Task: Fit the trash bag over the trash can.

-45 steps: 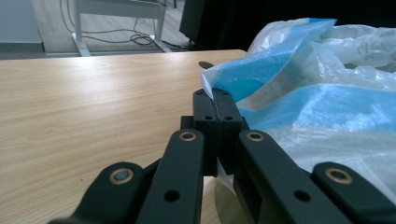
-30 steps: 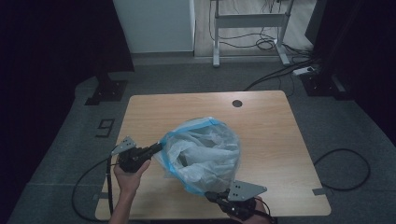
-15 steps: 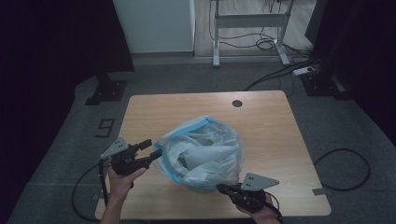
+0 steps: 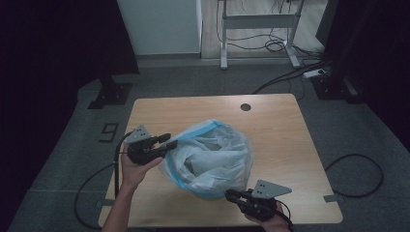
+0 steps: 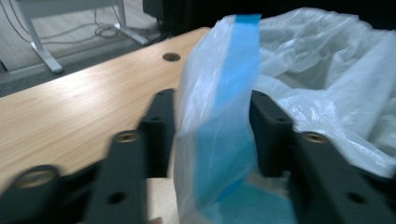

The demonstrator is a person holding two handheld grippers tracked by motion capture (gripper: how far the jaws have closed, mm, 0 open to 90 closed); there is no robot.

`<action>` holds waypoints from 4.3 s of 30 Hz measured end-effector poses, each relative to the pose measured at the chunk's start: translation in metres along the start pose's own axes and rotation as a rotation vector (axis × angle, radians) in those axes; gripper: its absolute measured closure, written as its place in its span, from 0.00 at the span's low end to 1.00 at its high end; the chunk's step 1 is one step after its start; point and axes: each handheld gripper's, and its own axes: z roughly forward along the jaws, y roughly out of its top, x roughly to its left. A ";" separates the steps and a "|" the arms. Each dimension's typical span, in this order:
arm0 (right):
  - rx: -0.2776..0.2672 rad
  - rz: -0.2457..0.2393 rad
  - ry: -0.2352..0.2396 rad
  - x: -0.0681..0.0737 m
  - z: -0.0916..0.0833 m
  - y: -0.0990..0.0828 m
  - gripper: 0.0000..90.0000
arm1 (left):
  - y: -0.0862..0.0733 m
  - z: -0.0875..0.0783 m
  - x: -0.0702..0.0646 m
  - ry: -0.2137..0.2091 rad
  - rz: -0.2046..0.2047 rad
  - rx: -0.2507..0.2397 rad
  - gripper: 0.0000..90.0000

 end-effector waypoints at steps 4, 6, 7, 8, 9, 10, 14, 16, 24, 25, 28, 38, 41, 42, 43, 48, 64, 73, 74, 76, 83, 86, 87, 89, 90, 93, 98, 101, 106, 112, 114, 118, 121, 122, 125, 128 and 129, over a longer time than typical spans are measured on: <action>-0.062 0.008 -0.025 0.006 -0.016 0.002 0.61 | 0.004 0.006 0.003 -0.025 -0.022 -0.005 0.92; -0.101 -0.008 -0.059 0.007 -0.029 0.008 0.56 | 0.005 0.006 0.005 -0.032 -0.037 -0.019 0.95; -0.124 -0.013 -0.104 0.003 -0.041 0.015 0.52 | 0.005 0.006 0.006 -0.034 -0.048 -0.037 0.96; -0.124 -0.013 -0.104 0.003 -0.041 0.015 0.52 | 0.005 0.006 0.006 -0.034 -0.048 -0.037 0.95; -0.142 -0.004 -0.139 -0.009 -0.048 0.023 0.51 | 0.005 0.004 0.006 -0.033 -0.055 -0.056 0.95; -0.142 -0.004 -0.139 -0.009 -0.048 0.023 0.51 | 0.005 0.004 0.006 -0.033 -0.055 -0.056 0.95; -0.148 0.033 -0.172 -0.041 -0.051 0.040 0.47 | 0.005 0.005 0.007 -0.030 -0.066 -0.073 0.92; -0.156 0.057 -0.164 -0.055 -0.047 0.050 0.45 | 0.005 0.006 0.008 -0.029 -0.073 -0.084 0.92; -0.113 0.107 -0.199 -0.088 -0.019 0.083 0.47 | 0.008 0.006 0.012 -0.028 -0.087 -0.108 0.98; -0.111 0.131 -0.163 -0.095 -0.015 0.085 0.54 | 0.008 0.006 0.013 -0.023 -0.092 -0.116 0.99; -0.111 0.138 -0.171 -0.098 -0.009 0.088 0.65 | 0.008 0.006 0.016 -0.010 -0.103 -0.134 1.00; -0.138 0.203 -0.186 -0.118 0.002 0.097 0.55 | 0.007 0.013 0.028 0.026 -0.133 -0.133 1.00; -0.109 0.197 -0.196 -0.122 0.007 0.099 0.53 | 0.006 0.014 0.027 0.032 -0.125 -0.137 1.00; -0.109 0.197 -0.196 -0.122 0.007 0.099 0.53 | 0.006 0.014 0.027 0.032 -0.125 -0.137 1.00; -0.103 0.214 -0.192 -0.126 0.009 0.099 0.59 | 0.006 0.014 0.026 0.034 -0.124 -0.141 1.00; -0.105 0.202 -0.149 -0.126 0.010 0.098 0.83 | 0.003 0.014 0.027 0.045 -0.125 -0.141 1.00; -0.084 0.169 -0.335 -0.129 0.015 0.095 0.99 | -0.009 0.022 0.039 0.085 -0.174 -0.061 1.00; -0.016 0.193 -0.342 -0.132 0.037 0.076 0.99 | -0.024 0.033 0.041 0.080 -0.207 0.023 1.00; -0.011 0.196 -0.344 -0.131 0.038 0.074 0.99 | -0.026 0.034 0.041 0.076 -0.211 0.034 1.00; -0.008 0.202 -0.348 -0.131 0.039 0.072 0.99 | -0.029 0.034 0.041 0.073 -0.213 0.039 1.00; -0.026 0.215 -0.370 -0.127 0.034 0.054 0.99 | -0.052 0.030 0.034 0.056 -0.217 0.024 1.00; -0.040 0.220 -0.374 -0.127 0.030 0.052 0.98 | -0.056 0.028 0.032 0.056 -0.212 0.010 1.00; -0.060 0.217 -0.379 -0.128 0.025 0.050 0.90 | -0.058 0.027 0.031 0.054 -0.209 -0.003 1.00; -0.092 0.215 -0.400 -0.124 0.018 0.051 0.81 | -0.060 0.025 0.029 0.060 -0.206 -0.016 1.00; -0.092 0.215 -0.400 -0.124 0.018 0.051 0.81 | -0.060 0.025 0.029 0.060 -0.206 -0.016 1.00; -0.138 0.181 -0.396 -0.105 -0.008 0.054 0.67 | -0.062 0.022 0.029 0.066 -0.204 -0.025 1.00; -0.158 0.162 -0.320 -0.082 -0.028 0.051 0.59 | -0.063 0.019 0.028 0.069 -0.200 -0.036 1.00; -0.151 0.157 -0.201 -0.049 -0.039 0.033 0.48 | -0.062 0.016 0.026 0.071 -0.200 -0.052 1.00; -0.144 0.159 -0.112 -0.021 -0.036 0.022 0.43 | -0.062 0.015 0.026 0.073 -0.198 -0.046 1.00; -0.090 0.114 -0.110 -0.008 -0.012 0.012 0.79 | -0.062 0.011 0.023 0.072 -0.180 -0.048 0.99; -0.089 0.101 -0.110 -0.006 -0.011 0.010 0.86 | -0.062 0.009 0.023 0.074 -0.174 -0.045 0.99; -0.038 0.041 -0.132 0.000 -0.003 0.001 0.99 | -0.064 0.008 0.025 0.075 -0.176 -0.029 0.99; 0.015 0.044 -0.155 -0.006 0.005 -0.008 0.99 | -0.067 0.010 0.029 0.068 -0.186 0.002 0.99; 0.038 0.068 -0.163 -0.015 0.008 -0.013 0.99 | -0.068 0.011 0.030 0.064 -0.193 0.012 0.99; 0.058 0.084 -0.169 -0.022 0.010 -0.018 0.99 | -0.074 0.015 0.033 0.056 -0.212 0.038 0.99; 0.083 0.103 -0.179 -0.030 0.014 -0.024 0.99 | -0.080 0.016 0.033 0.052 -0.219 0.052 0.99; 0.089 0.108 -0.181 -0.032 0.015 -0.026 0.99 | -0.081 0.017 0.033 0.050 -0.217 0.059 0.99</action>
